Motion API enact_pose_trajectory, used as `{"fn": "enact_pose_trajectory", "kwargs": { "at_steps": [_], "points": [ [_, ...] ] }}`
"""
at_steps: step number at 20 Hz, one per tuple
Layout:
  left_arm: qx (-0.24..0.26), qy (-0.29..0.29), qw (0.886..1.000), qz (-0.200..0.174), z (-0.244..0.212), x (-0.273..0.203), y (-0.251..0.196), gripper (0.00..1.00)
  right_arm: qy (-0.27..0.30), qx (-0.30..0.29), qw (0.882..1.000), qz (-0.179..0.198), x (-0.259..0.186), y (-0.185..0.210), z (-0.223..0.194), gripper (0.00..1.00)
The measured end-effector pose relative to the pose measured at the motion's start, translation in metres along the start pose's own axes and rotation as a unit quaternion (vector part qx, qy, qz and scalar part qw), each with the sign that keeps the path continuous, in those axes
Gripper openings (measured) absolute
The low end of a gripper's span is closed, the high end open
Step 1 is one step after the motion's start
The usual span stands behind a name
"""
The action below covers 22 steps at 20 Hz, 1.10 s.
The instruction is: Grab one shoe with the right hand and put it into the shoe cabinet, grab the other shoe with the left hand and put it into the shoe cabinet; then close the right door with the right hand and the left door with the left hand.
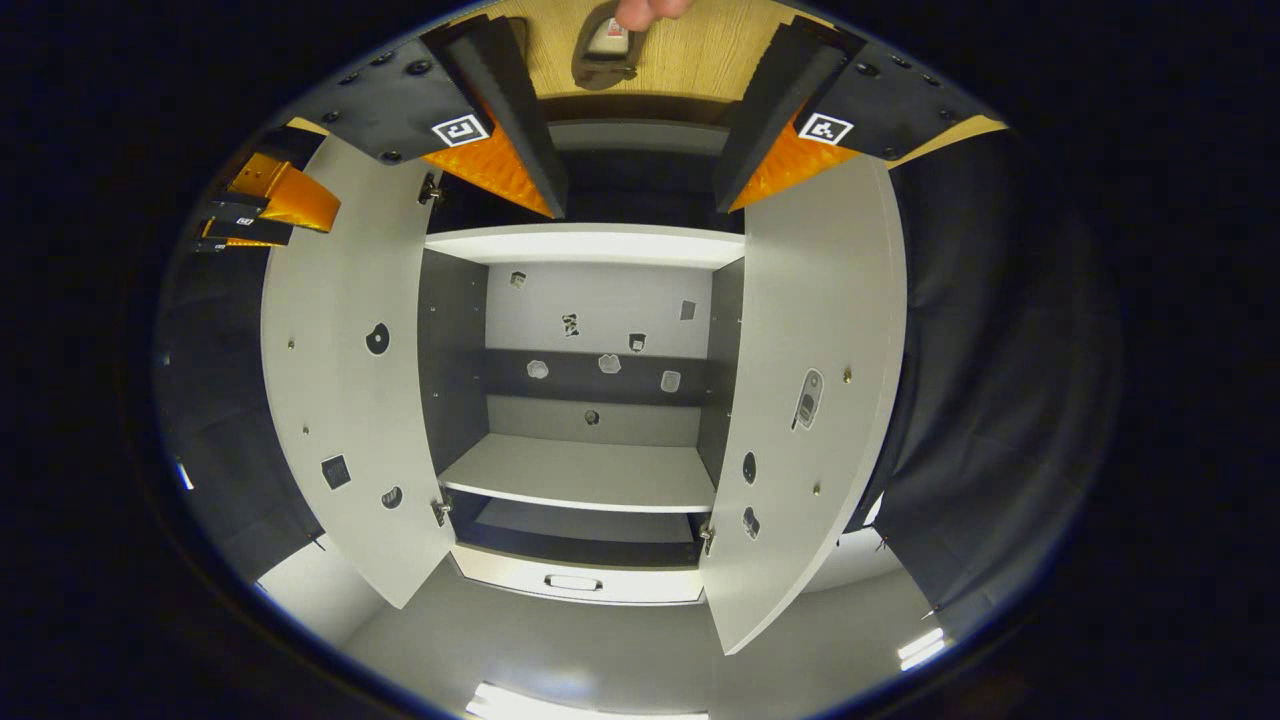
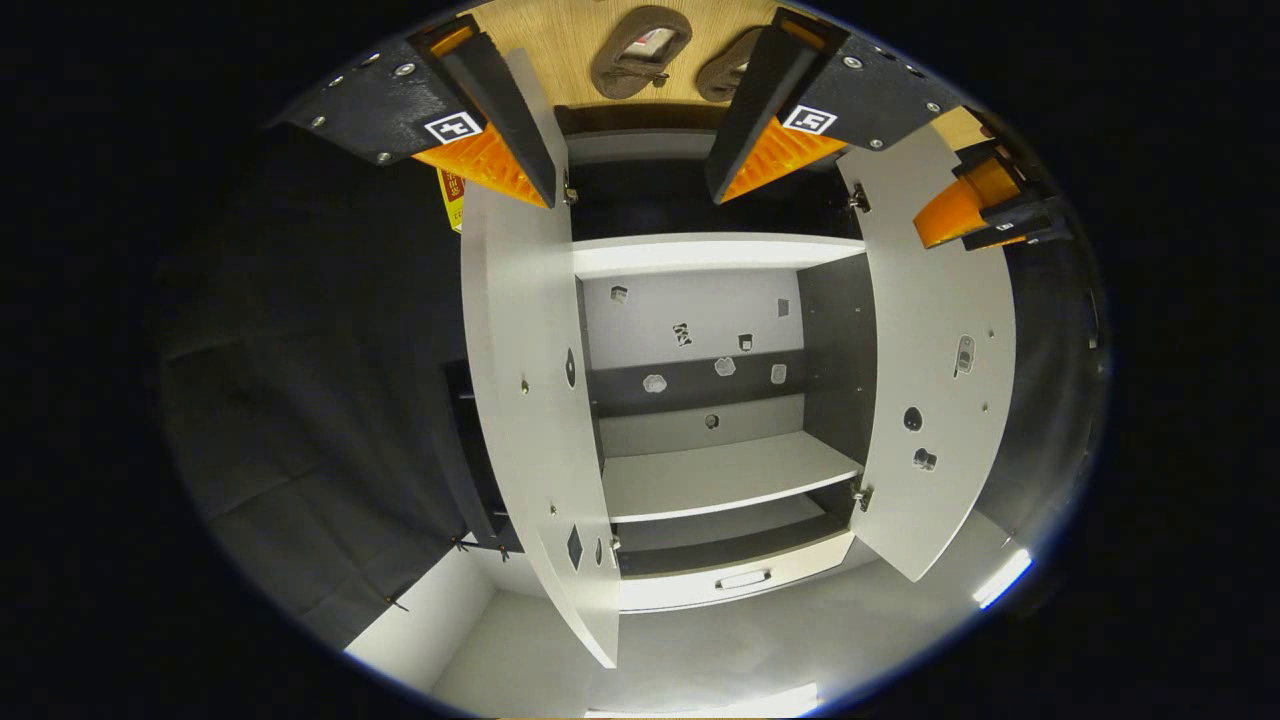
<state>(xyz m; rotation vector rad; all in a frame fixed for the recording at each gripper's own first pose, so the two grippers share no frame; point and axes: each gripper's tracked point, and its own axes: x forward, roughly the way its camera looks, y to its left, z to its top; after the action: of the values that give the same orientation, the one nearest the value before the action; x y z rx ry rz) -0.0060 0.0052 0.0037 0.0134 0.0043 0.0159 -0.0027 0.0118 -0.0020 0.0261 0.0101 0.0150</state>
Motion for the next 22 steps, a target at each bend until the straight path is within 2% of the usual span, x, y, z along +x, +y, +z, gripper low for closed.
{"fn": "enact_pose_trajectory", "kwargs": {
  "at_steps": [3, 5, 7, 14, 18, 19, 22],
  "points": [
    [0.003, -0.004, 1.0, 0.003, 0.004, -0.001, 0.002, 0.99, -0.004, -0.003, 1.0, 0.002, -0.001, 0.002, 0.004, 0.93],
    [0.001, -0.005, 1.0, 0.002, 0.005, -0.002, 0.001, 0.94, -0.006, -0.003, 1.0, 0.003, -0.001, 0.003, 0.005, 0.93],
    [0.002, -0.006, 1.0, 0.003, 0.006, -0.004, 0.002, 0.96, -0.007, -0.003, 1.0, 0.005, 0.0, 0.006, 0.005, 0.93],
    [0.003, -0.006, 1.0, 0.01, 0.009, -0.01, 0.009, 0.96, -0.01, -0.01, 1.0, 0.015, 0.02, 0.02, 0.008, 0.93],
    [0.003, -0.005, 1.0, 0.018, 0.01, -0.013, 0.013, 0.96, 0.014, -0.03, 0.999, 0.005, 0.045, 0.019, -0.024, 0.93],
    [0.003, -0.005, 1.0, 0.021, 0.01, -0.014, 0.015, 0.93, 0.026, -0.037, 0.999, 0.005, 0.052, 0.02, -0.036, 0.93],
    [0.006, -0.004, 1.0, 0.028, 0.01, -0.019, 0.022, 0.93, 0.064, -0.062, 0.996, 0.006, 0.063, 0.02, -0.079, 0.93]
  ]
}}
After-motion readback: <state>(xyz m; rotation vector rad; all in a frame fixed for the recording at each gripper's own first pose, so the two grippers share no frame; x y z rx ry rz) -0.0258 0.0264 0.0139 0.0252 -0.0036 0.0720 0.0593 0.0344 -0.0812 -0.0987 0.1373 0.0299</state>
